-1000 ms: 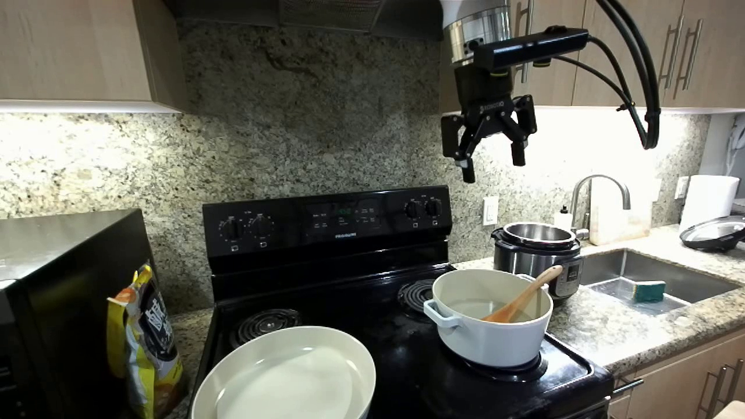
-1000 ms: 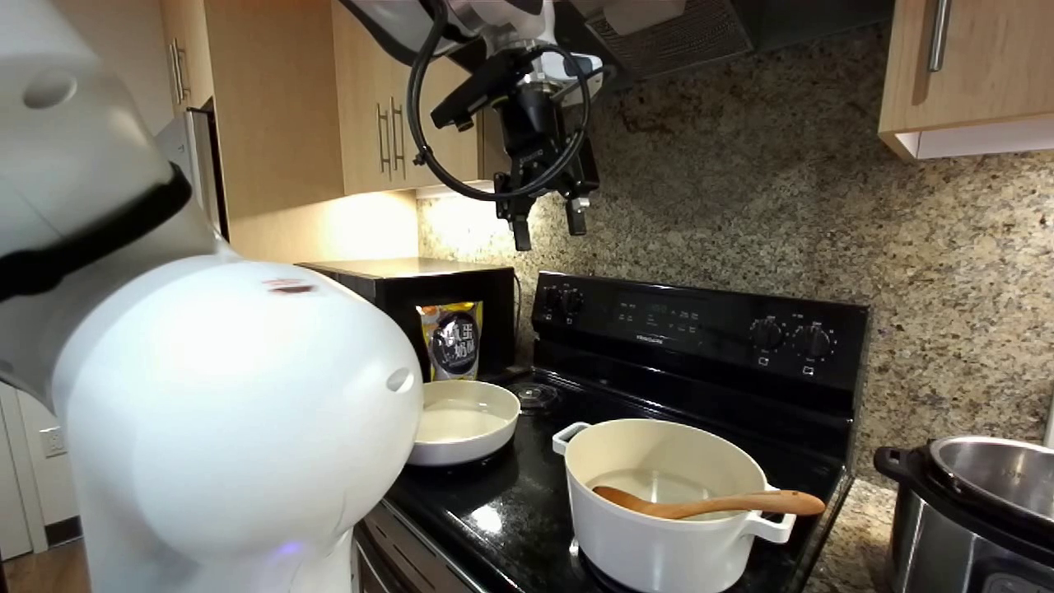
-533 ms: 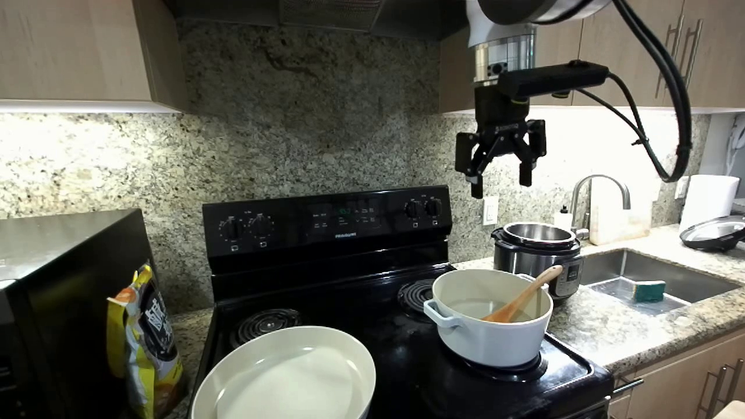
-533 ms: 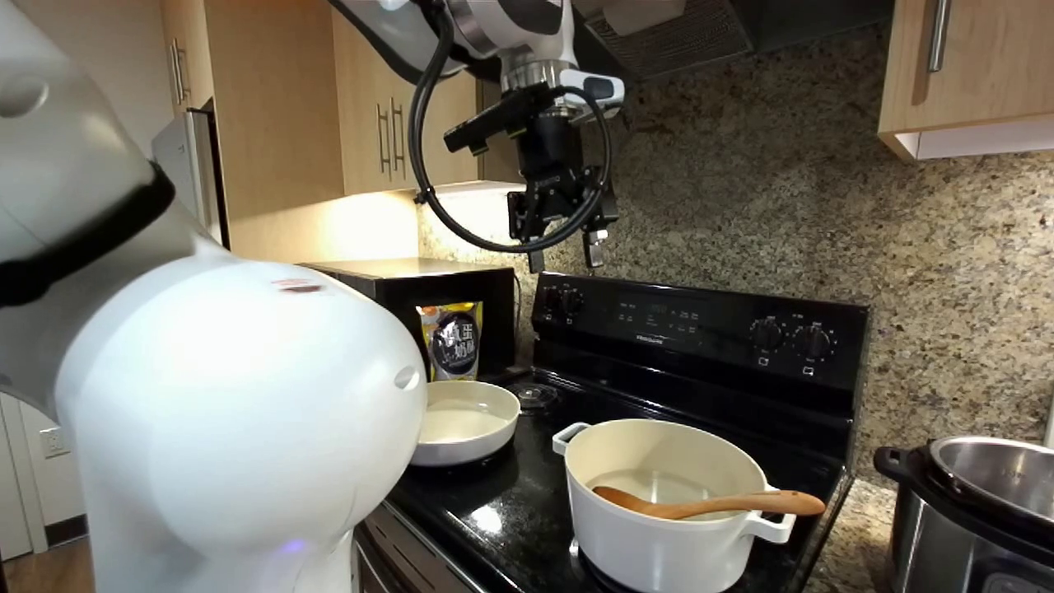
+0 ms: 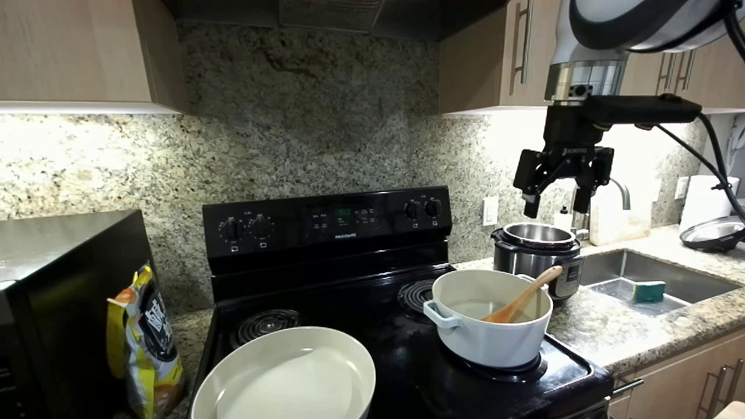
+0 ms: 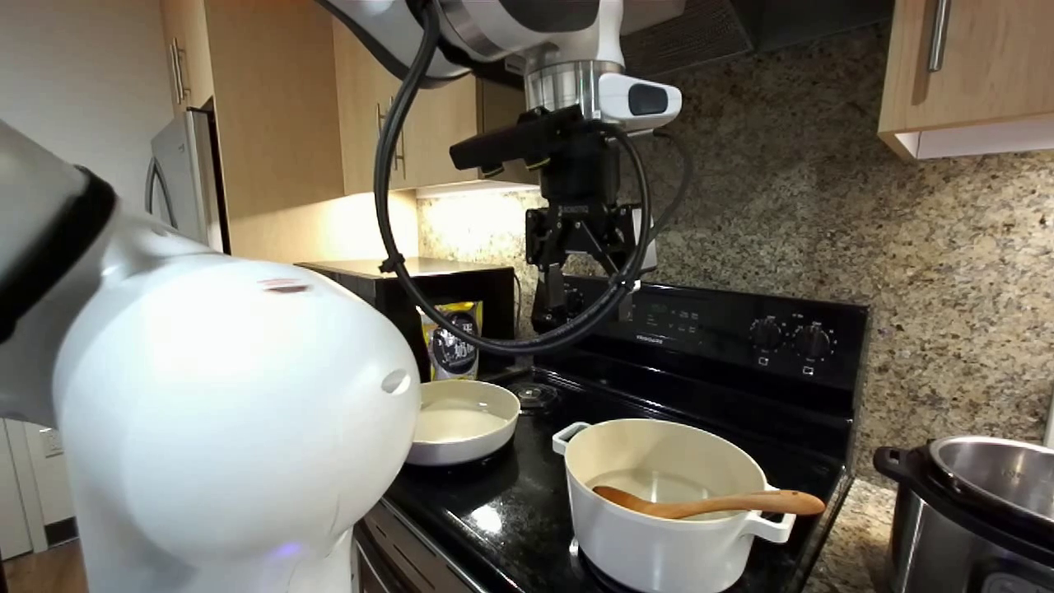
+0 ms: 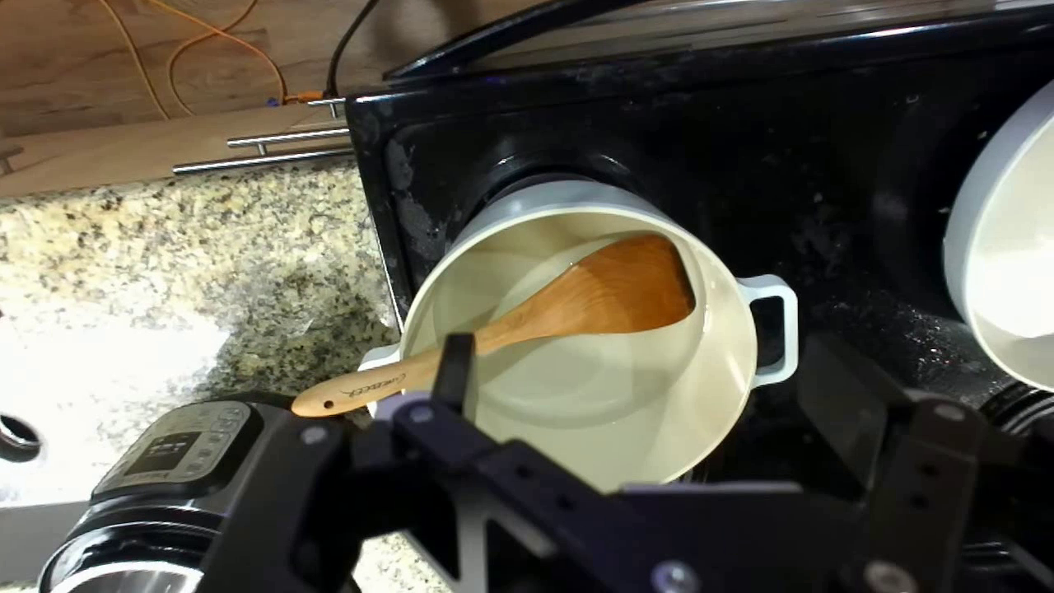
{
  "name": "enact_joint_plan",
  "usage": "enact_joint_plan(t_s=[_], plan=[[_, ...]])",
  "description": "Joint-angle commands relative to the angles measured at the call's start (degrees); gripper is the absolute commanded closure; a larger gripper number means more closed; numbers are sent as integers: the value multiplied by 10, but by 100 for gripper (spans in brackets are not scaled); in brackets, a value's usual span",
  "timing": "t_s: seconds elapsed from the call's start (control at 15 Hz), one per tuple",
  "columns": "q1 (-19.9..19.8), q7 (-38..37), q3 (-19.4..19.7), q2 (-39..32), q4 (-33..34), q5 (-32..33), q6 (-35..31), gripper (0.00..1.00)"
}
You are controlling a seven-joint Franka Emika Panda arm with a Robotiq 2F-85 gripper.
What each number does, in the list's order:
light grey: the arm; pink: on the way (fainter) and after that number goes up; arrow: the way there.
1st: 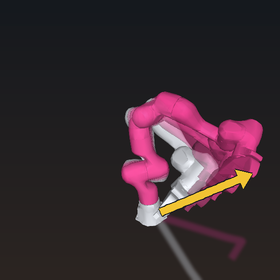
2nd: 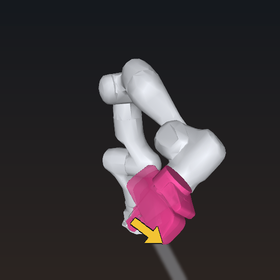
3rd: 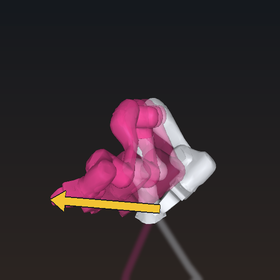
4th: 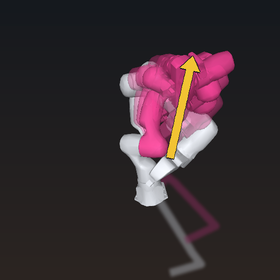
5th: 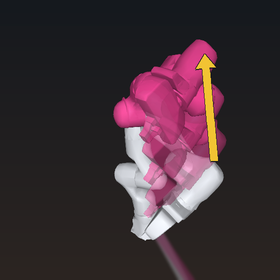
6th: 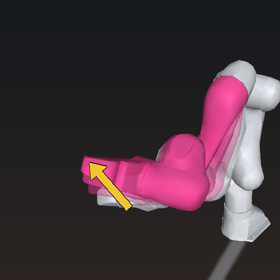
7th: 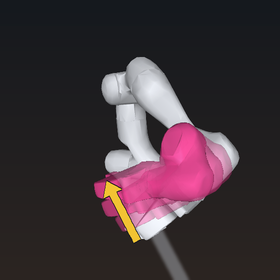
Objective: Pick up the cooking stick and stir in the pot
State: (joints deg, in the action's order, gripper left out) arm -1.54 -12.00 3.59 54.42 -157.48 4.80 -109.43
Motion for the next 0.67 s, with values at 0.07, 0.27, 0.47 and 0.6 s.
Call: enact_joint_plan(t_s=[0.07, 0.27, 0.47, 0.6], plan=[[-23, 22, -7, -3, 8, -5, 7, 0], [-48, 46, 29, -22, 27, 1, 2, 0], [-77, 77, 67, -53, 56, 7, 6, 0], [-93, 94, 92, -81, 77, 6, 5, 0]])
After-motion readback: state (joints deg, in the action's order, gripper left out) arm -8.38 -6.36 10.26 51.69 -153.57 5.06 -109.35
